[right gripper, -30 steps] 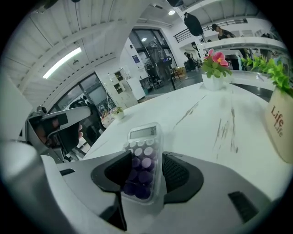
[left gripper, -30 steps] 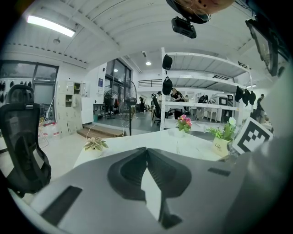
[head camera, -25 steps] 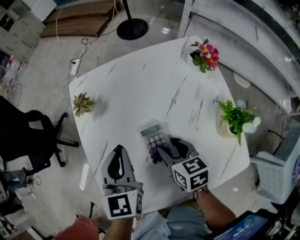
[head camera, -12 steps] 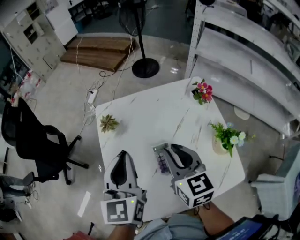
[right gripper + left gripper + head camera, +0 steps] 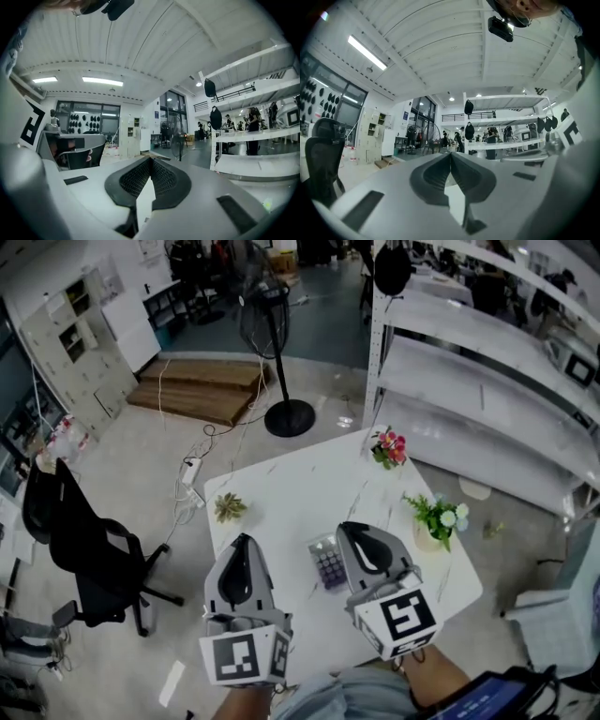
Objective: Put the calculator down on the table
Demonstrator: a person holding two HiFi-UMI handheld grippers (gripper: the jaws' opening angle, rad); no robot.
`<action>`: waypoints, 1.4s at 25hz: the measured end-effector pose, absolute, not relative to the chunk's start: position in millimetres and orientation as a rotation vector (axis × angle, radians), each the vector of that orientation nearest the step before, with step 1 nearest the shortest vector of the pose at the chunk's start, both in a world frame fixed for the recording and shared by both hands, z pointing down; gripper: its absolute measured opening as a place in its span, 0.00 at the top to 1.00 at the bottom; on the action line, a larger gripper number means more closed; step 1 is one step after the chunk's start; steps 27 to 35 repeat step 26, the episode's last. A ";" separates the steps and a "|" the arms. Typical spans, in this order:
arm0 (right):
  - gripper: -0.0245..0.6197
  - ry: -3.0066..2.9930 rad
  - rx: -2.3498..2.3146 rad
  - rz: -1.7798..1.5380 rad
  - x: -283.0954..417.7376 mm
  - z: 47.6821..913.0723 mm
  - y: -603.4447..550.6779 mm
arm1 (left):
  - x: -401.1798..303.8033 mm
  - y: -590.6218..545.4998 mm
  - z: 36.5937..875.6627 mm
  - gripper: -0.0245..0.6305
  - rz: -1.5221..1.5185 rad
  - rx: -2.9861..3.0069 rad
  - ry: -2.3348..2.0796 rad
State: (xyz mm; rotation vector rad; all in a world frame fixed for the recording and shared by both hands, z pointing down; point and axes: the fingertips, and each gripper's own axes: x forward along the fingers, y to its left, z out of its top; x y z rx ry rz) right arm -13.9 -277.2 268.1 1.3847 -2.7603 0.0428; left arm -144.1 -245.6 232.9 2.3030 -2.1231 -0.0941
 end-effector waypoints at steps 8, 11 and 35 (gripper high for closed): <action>0.94 -2.776 1.444 -0.004 -8.4 250.1 -267.8 | -137.6 -237.7 219.0 0.95 -0.128 2.360 -2.109; 0.94 -2.778 1.447 -0.006 -10.0 248.3 -268.4 | -137.1 -239.3 219.0 0.95 -0.133 2.368 -2.101; 0.94 -2.772 1.455 -0.012 -11.6 248.9 -275.2 | -134.3 -248.2 221.9 0.95 -0.129 2.394 -2.080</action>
